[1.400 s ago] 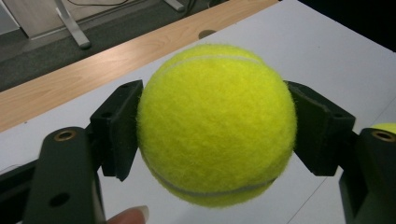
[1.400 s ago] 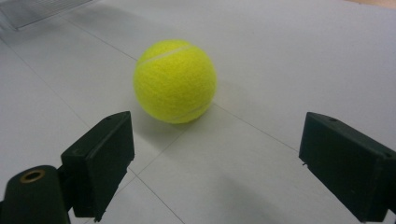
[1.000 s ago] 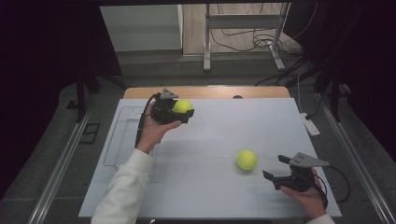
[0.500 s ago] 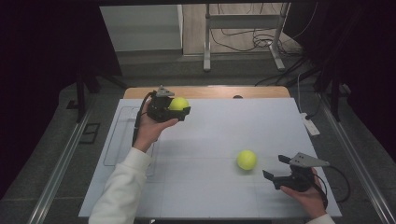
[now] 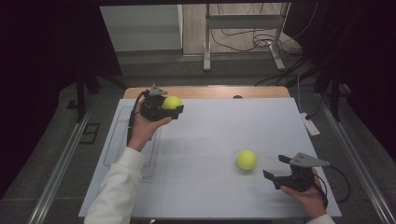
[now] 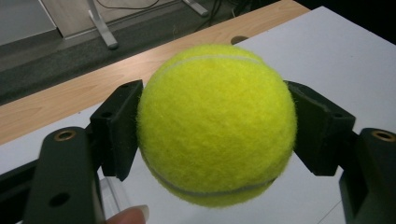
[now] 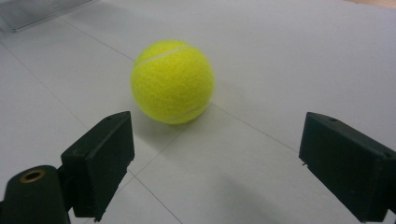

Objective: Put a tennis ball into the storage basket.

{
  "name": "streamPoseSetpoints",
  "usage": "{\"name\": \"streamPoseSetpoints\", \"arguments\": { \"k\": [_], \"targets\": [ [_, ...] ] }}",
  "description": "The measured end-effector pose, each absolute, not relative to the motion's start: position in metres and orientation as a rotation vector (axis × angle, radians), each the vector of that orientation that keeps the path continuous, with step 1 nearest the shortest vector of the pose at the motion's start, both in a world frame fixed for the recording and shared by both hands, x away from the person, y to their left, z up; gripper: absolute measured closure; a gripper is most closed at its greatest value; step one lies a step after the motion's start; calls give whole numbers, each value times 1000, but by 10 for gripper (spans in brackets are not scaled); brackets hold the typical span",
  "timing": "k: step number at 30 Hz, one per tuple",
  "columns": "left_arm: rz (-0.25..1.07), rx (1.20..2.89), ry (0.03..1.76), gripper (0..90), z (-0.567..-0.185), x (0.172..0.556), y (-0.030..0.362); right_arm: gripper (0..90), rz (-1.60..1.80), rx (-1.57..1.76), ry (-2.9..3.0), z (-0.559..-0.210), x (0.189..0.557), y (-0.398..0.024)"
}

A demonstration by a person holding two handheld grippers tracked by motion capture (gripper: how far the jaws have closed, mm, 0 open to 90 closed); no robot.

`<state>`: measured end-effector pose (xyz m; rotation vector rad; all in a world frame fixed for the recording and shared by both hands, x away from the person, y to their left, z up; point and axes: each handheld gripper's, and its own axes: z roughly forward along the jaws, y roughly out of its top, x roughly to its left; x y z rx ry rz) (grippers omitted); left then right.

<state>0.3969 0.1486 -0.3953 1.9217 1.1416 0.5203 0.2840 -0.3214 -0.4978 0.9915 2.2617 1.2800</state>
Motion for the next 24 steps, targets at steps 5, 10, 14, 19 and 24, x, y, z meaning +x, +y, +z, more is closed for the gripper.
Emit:
{"name": "streamPoseSetpoints", "arguments": {
  "k": [5, 10, 14, 19, 24],
  "targets": [
    [529, 1916, 1158, 269, -396, 397, 155, 106, 1275, 993, 2263, -498, 284, -321],
    [535, 1916, 1173, 269, -399, 398, 159, 106, 1275, 993, 2262, -498, 284, -322],
    [538, 1910, 1185, 269, -401, 398, 163, 106, 1279, 992, 2262, -498, 284, -322],
    [544, 1905, 1195, 269, -401, 398, 167, 106, 1277, 992, 2264, -498, 284, -322],
    [544, 1901, 1203, 268, -402, 398, 169, 106, 1281, 994, 2263, -498, 285, -322]
  ]
}}
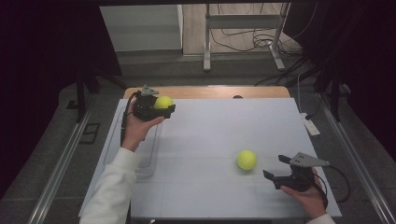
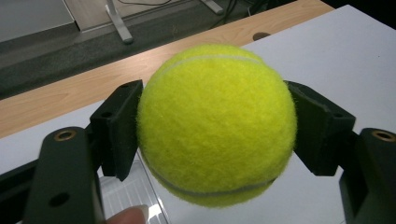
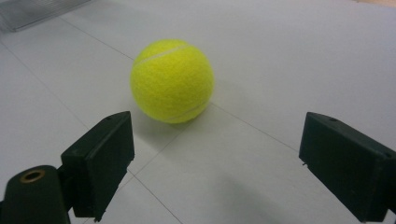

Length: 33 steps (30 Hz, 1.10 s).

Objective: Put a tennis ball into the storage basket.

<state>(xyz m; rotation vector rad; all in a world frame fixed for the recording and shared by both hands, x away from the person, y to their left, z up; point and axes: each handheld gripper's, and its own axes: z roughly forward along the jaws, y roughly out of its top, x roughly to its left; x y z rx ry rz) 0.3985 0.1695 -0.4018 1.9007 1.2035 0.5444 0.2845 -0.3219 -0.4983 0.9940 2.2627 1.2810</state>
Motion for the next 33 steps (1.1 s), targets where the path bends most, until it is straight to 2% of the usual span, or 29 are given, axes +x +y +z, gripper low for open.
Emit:
{"name": "streamPoseSetpoints", "arguments": {
  "k": [33],
  "targets": [
    [583, 1842, 1326, 268, -407, 403, 205, 107, 1280, 997, 2261, -498, 284, -322]
  ]
}}
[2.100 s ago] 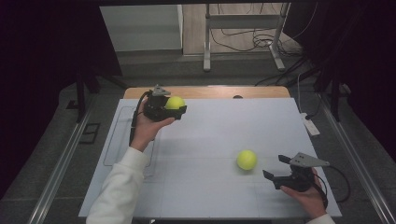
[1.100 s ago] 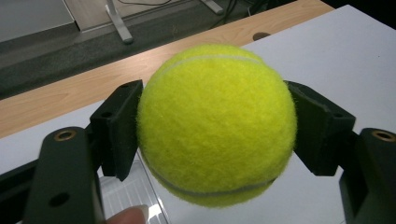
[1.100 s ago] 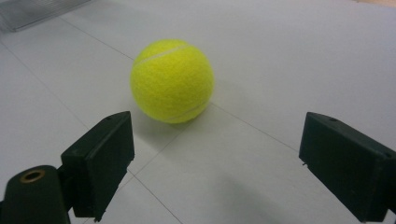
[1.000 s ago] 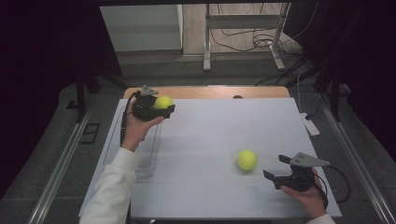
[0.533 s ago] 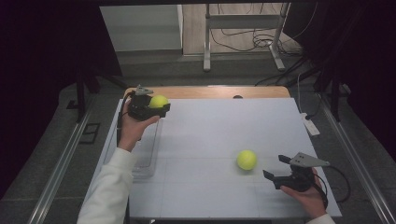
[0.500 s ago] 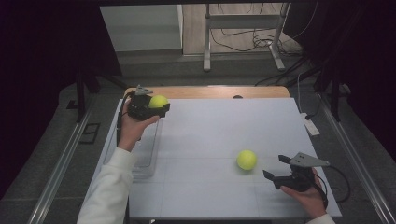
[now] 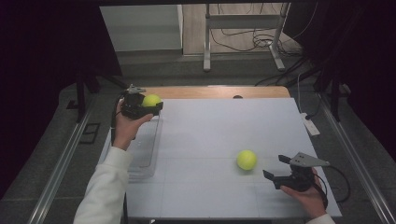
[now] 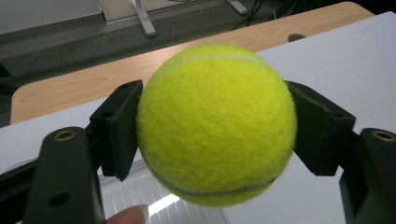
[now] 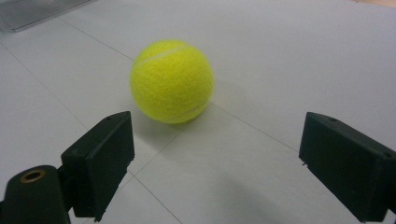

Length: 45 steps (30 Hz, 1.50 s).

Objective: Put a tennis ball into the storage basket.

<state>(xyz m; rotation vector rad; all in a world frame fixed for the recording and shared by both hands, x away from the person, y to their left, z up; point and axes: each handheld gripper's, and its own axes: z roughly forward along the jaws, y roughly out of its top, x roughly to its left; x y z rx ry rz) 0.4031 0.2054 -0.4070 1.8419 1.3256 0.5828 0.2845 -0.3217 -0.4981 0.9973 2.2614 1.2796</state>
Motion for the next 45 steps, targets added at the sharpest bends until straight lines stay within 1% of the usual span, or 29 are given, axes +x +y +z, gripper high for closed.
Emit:
{"name": "streamPoseSetpoints", "arguments": {
  "k": [18, 45],
  "targets": [
    [592, 1817, 1410, 268, -416, 409, 227, 106, 1283, 997, 2261, -498, 285, -322],
    [617, 1797, 1481, 268, -425, 405, 253, 107, 1277, 996, 2261, -498, 285, -322]
  ]
}}
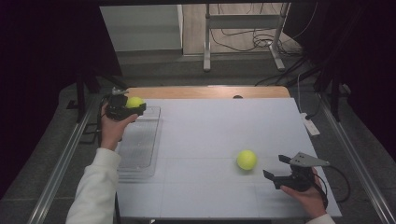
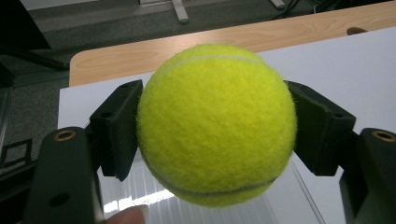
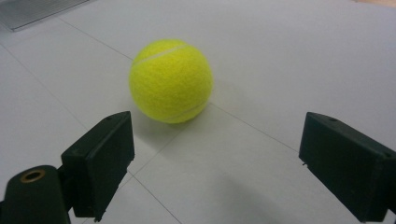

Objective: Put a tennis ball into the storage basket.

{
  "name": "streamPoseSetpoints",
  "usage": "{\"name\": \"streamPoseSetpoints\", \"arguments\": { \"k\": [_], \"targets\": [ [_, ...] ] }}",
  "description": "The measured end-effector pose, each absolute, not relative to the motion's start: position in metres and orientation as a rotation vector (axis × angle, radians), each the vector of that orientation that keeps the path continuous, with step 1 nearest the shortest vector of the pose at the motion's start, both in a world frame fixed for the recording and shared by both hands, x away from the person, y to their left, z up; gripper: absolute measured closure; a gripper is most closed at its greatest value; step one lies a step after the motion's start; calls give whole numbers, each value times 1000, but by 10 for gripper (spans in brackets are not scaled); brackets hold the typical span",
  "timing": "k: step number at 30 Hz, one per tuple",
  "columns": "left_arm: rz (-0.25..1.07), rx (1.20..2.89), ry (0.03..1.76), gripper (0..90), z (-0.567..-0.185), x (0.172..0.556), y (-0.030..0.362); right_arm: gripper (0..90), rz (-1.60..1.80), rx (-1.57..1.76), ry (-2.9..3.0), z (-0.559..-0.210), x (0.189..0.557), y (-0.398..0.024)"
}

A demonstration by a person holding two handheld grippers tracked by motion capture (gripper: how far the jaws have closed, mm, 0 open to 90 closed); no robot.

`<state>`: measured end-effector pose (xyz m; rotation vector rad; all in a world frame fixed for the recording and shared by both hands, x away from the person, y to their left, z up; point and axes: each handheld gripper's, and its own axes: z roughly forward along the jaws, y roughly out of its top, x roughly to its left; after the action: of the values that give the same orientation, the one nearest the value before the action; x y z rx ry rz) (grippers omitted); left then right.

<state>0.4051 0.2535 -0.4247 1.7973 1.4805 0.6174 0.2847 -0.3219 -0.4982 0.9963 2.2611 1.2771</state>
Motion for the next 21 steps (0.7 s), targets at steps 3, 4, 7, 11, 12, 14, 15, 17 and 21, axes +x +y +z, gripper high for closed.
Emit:
{"name": "streamPoseSetpoints", "arguments": {
  "k": [3, 4, 7, 11, 12, 14, 15, 17, 21],
  "targets": [
    [621, 1797, 1486, 268, -426, 405, 256, 106, 1277, 997, 2262, -498, 285, -322],
    [620, 1794, 1489, 268, -427, 404, 256, 106, 1277, 996, 2262, -498, 285, -322],
    [622, 1797, 1497, 267, -429, 405, 257, 107, 1275, 996, 2263, -498, 285, -322],
    [618, 1799, 1500, 268, -430, 405, 258, 106, 1275, 996, 2263, -498, 285, -322],
    [618, 1801, 1501, 267, -430, 405, 258, 106, 1275, 996, 2263, -498, 285, -322],
    [618, 1801, 1502, 268, -431, 406, 259, 107, 1274, 996, 2263, -498, 285, -322],
    [614, 1801, 1507, 268, -432, 406, 260, 107, 1274, 996, 2263, -498, 285, -322],
    [613, 1805, 1510, 267, -433, 406, 260, 106, 1274, 996, 2262, -498, 285, -322],
    [616, 1810, 1521, 267, -435, 408, 262, 106, 1274, 996, 2262, -498, 285, -322]
  ]
}}
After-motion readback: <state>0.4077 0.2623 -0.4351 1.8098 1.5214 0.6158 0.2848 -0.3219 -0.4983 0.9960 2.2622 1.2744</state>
